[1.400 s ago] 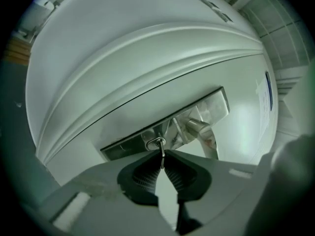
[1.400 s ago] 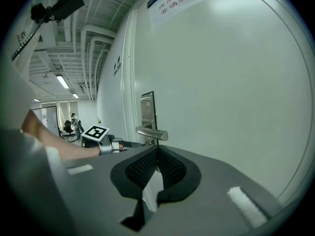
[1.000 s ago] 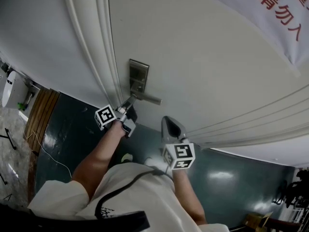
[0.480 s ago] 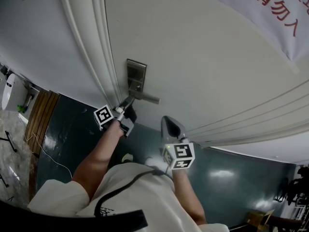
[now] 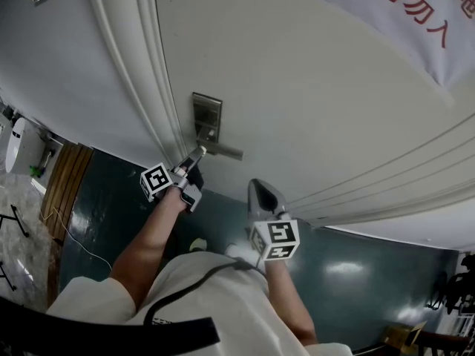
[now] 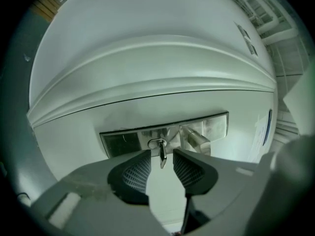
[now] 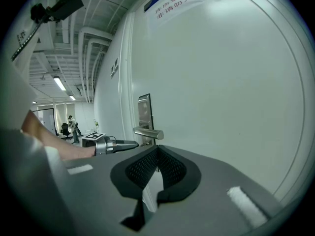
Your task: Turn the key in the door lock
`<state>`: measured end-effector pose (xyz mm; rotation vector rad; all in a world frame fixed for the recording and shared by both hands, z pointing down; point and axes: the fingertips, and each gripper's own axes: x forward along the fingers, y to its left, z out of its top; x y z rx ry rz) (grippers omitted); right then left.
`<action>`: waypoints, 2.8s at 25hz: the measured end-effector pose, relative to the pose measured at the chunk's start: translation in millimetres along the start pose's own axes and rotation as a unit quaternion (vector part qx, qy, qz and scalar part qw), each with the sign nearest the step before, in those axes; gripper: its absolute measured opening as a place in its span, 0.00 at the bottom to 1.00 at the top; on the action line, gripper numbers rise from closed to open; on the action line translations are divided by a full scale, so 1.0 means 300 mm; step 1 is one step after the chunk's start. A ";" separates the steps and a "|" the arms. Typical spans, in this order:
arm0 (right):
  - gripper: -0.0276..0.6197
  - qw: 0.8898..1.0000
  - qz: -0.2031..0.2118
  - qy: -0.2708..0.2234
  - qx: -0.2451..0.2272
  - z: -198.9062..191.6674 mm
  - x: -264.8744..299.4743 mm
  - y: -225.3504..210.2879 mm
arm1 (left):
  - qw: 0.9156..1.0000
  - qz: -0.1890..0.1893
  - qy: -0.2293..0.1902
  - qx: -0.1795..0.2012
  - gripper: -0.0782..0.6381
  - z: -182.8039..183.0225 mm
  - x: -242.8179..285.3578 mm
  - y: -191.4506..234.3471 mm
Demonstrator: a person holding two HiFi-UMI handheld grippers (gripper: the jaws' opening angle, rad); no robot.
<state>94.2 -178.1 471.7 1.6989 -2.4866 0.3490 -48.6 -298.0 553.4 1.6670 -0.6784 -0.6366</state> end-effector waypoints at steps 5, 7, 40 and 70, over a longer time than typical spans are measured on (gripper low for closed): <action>0.06 1.000 0.001 0.000 0.008 -0.010 -0.011 -0.011 | 0.996 0.037 0.006 0.075 0.32 0.004 -0.044 -0.020; 0.06 1.000 0.002 0.000 0.013 -0.011 -0.013 -0.009 | 0.991 0.055 0.010 0.123 0.31 0.012 -0.059 -0.033; 0.06 0.998 0.014 -0.065 -0.010 0.165 -0.240 0.042 | 0.826 -0.008 0.068 0.560 0.12 -0.336 -0.139 -0.585; 0.05 0.998 0.011 -0.063 -0.018 0.192 -0.216 0.066 | 0.810 -0.013 0.076 0.581 0.12 -0.336 -0.121 -0.578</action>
